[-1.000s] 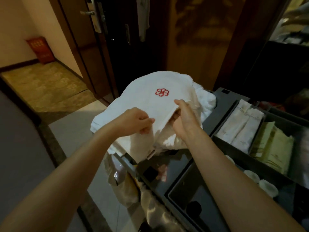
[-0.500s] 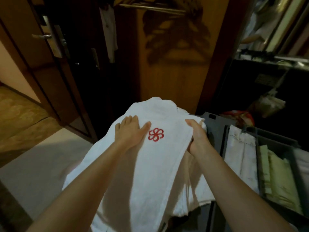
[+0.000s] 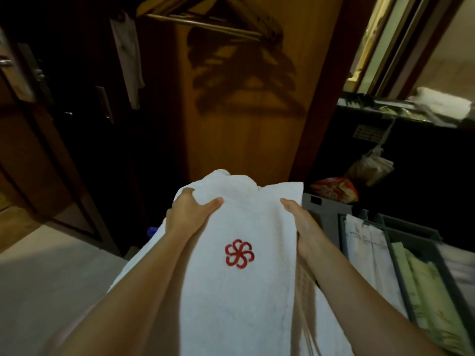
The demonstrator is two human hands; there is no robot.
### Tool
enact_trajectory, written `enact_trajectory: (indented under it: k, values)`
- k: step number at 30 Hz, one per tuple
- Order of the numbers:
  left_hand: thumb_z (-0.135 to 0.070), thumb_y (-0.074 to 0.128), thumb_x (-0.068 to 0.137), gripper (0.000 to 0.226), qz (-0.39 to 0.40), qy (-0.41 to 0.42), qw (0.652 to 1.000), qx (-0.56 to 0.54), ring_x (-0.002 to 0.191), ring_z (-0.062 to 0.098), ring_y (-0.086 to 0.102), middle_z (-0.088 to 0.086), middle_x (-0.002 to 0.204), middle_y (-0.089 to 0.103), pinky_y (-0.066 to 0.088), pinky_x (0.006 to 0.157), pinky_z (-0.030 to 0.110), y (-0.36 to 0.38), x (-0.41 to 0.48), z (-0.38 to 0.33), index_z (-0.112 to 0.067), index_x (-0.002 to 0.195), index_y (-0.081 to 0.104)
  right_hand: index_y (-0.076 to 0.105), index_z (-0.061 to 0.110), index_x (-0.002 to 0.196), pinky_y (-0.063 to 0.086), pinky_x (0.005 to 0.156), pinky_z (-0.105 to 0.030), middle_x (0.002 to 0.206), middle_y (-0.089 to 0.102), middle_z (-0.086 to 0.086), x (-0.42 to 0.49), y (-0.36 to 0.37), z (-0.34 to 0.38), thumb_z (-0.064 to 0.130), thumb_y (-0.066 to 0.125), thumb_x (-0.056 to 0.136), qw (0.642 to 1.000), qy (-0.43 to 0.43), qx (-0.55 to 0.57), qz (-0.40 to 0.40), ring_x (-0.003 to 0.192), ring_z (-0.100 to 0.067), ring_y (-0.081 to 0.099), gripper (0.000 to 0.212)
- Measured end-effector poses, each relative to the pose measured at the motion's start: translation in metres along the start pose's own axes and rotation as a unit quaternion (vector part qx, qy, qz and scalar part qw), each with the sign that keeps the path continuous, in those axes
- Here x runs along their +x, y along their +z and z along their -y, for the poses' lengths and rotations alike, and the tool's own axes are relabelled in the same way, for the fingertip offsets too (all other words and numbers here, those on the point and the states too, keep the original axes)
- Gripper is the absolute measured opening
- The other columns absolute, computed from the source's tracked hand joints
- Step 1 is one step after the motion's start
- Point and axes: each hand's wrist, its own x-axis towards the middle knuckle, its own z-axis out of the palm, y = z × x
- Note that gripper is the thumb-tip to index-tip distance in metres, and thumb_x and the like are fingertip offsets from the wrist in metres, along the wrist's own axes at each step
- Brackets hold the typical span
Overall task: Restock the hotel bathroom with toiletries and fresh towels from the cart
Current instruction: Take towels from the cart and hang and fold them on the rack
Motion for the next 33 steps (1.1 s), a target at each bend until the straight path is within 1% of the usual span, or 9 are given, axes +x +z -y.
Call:
enact_trajectory:
  k: [3, 5, 7, 13, 20, 23, 26, 31, 33]
  values:
    - [-0.053, 0.068, 0.075, 0.054, 0.095, -0.096, 0.986, -0.094, 0.094, 0.027, 0.059, 0.007, 0.107, 0.06, 0.049, 0.083, 0.039, -0.016, 0.011, -0.008, -0.016, 0.111, 0.051, 0.061, 0.014, 0.113, 0.053, 0.085, -0.043, 0.105, 0.069, -0.008, -0.011, 0.004, 0.007, 0.038, 0.068, 0.081, 1.0, -0.018, -0.001, -0.013, 0.093, -0.029, 0.066, 0.04]
    - [-0.049, 0.072, 0.073, 0.055, 0.166, -0.141, 0.962, -0.162, 0.083, 0.027, 0.064, 0.009, 0.097, 0.066, 0.053, 0.07, 0.035, -0.034, 0.018, -0.014, -0.01, 0.11, 0.057, 0.057, 0.016, 0.114, 0.052, 0.078, -0.04, 0.106, 0.066, -0.009, -0.016, 0.003, 0.015, 0.031, 0.057, 0.092, 0.999, -0.037, 0.008, -0.001, 0.093, -0.029, 0.063, 0.027]
    - [-0.041, 0.072, 0.076, 0.047, 0.186, -0.126, 0.948, -0.227, 0.079, 0.027, 0.066, 0.011, 0.091, 0.07, 0.052, 0.064, 0.032, -0.047, 0.02, -0.02, -0.007, 0.107, 0.063, 0.057, 0.017, 0.108, 0.05, 0.07, -0.037, 0.1, 0.066, -0.006, -0.021, 0.002, 0.026, 0.03, 0.053, 0.094, 0.998, -0.062, 0.026, 0.017, 0.09, -0.026, 0.063, 0.019]
    - [-0.037, 0.062, 0.086, 0.036, 0.219, -0.098, 0.915, -0.324, 0.095, 0.028, 0.065, 0.011, 0.103, 0.068, 0.051, 0.085, 0.038, -0.087, 0.002, -0.049, -0.01, 0.108, 0.062, 0.061, 0.021, 0.108, 0.051, 0.074, -0.037, 0.103, 0.068, -0.002, -0.047, 0.009, 0.062, 0.025, 0.055, 0.093, 0.991, -0.109, 0.031, 0.077, 0.094, -0.022, 0.064, 0.016]
    - [-0.024, 0.065, 0.085, 0.027, 0.174, -0.004, 0.928, -0.33, 0.09, 0.025, 0.068, 0.009, 0.099, 0.072, 0.055, 0.074, 0.034, -0.146, -0.045, -0.079, -0.009, 0.108, 0.065, 0.064, 0.016, 0.113, 0.055, 0.072, -0.036, 0.102, 0.073, -0.004, -0.087, 0.027, 0.087, 0.035, 0.057, 0.091, 0.98, -0.128, 0.043, 0.144, 0.093, -0.025, 0.069, 0.03]
    - [-0.024, 0.064, 0.086, 0.021, 0.115, 0.02, 0.925, -0.362, 0.091, 0.026, 0.067, 0.007, 0.098, 0.07, 0.054, 0.078, 0.039, -0.175, -0.077, -0.086, -0.014, 0.105, 0.065, 0.064, 0.014, 0.114, 0.056, 0.077, -0.04, 0.103, 0.073, -0.007, -0.111, 0.033, 0.097, 0.037, 0.058, 0.09, 0.972, -0.137, 0.065, 0.18, 0.093, -0.028, 0.069, 0.034]
    - [-0.026, 0.062, 0.088, 0.006, 0.052, 0.048, 0.92, -0.386, 0.084, 0.02, 0.066, 0.003, 0.089, 0.069, 0.051, 0.064, 0.032, -0.201, -0.115, -0.094, -0.021, 0.088, 0.062, 0.063, 0.014, 0.114, 0.055, 0.082, -0.045, 0.104, 0.072, -0.009, -0.136, 0.036, 0.105, 0.038, 0.059, 0.088, 0.961, -0.137, 0.078, 0.227, 0.094, -0.03, 0.069, 0.035]
    - [-0.029, 0.057, 0.09, 0.008, -0.049, 0.083, 0.905, -0.415, 0.083, 0.018, 0.064, 0.002, 0.089, 0.067, 0.05, 0.062, 0.03, -0.221, -0.183, -0.116, -0.023, 0.086, 0.06, 0.062, 0.016, 0.108, 0.057, 0.072, -0.041, 0.099, 0.072, -0.009, -0.183, 0.035, 0.114, 0.037, 0.058, 0.088, 0.934, -0.141, 0.084, 0.318, 0.09, -0.029, 0.069, 0.029]
    - [-0.028, 0.059, 0.089, 0.007, -0.092, 0.085, 0.896, -0.426, 0.079, 0.015, 0.064, -0.001, 0.085, 0.067, 0.051, 0.062, 0.029, -0.219, -0.213, -0.123, -0.023, 0.084, 0.061, 0.061, 0.019, 0.114, 0.057, 0.076, -0.046, 0.104, 0.071, -0.009, -0.199, 0.034, 0.114, 0.037, 0.06, 0.087, 0.921, -0.134, 0.083, 0.357, 0.093, -0.03, 0.068, 0.033]
